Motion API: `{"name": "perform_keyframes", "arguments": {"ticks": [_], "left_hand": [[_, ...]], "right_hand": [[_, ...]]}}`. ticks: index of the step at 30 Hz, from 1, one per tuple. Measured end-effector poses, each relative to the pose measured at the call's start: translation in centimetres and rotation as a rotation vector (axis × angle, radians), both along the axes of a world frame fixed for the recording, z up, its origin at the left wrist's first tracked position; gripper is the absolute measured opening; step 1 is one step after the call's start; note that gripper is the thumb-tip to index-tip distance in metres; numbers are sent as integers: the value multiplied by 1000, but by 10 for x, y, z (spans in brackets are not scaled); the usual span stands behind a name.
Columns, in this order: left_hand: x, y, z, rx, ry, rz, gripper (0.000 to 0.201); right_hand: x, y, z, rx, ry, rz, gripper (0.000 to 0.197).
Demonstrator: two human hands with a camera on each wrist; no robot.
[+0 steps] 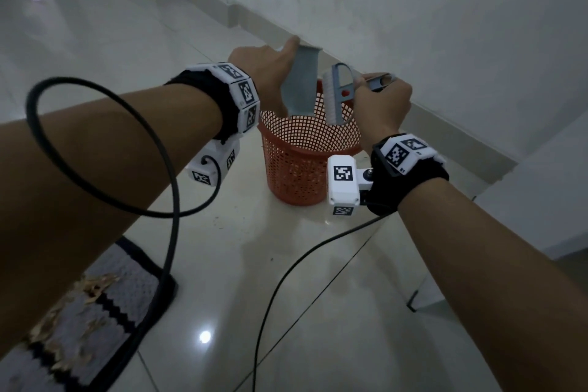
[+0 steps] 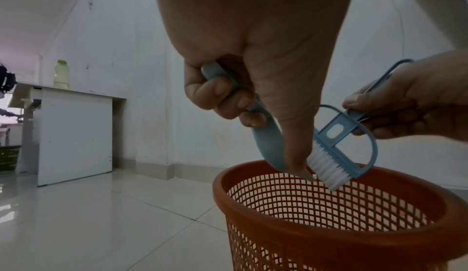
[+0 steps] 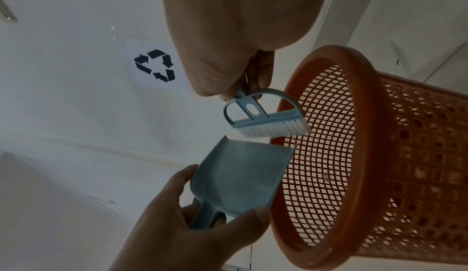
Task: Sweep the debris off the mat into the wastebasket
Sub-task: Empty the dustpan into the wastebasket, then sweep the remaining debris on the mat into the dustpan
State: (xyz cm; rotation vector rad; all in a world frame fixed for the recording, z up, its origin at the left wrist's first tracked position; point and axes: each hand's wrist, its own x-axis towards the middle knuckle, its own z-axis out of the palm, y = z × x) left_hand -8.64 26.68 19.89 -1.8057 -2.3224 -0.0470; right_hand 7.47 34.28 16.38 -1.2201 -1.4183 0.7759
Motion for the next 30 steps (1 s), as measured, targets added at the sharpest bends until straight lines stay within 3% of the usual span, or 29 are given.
{"name": "perform_keyframes", "arguments": {"ticks": [5, 10, 12, 18, 23, 27, 30], "left_hand": [[-12, -11, -1, 11, -53, 45, 121], [-43, -50, 7, 92, -219, 121, 113], [-62, -77, 5, 117, -272, 154, 112], [-122, -196, -20, 74, -316, 331, 115], [-150, -332, -69, 2, -457, 560, 116], [-150, -443, -105, -33, -550, 720, 115], [-144, -520, -124, -64, -630, 795, 115]], "right_hand": [[-17, -15, -3, -80, 119, 93, 13], [-47, -41, 4, -49, 307, 188, 5], [-66, -58, 3, -80, 386, 286, 8], [-138, -143, -25, -246, 398, 620, 9], [-196, -240, -74, -399, 140, 903, 11], [-231, -322, -105, -389, -144, 1145, 30], [-242, -385, -112, -312, -296, 1366, 28]]}}
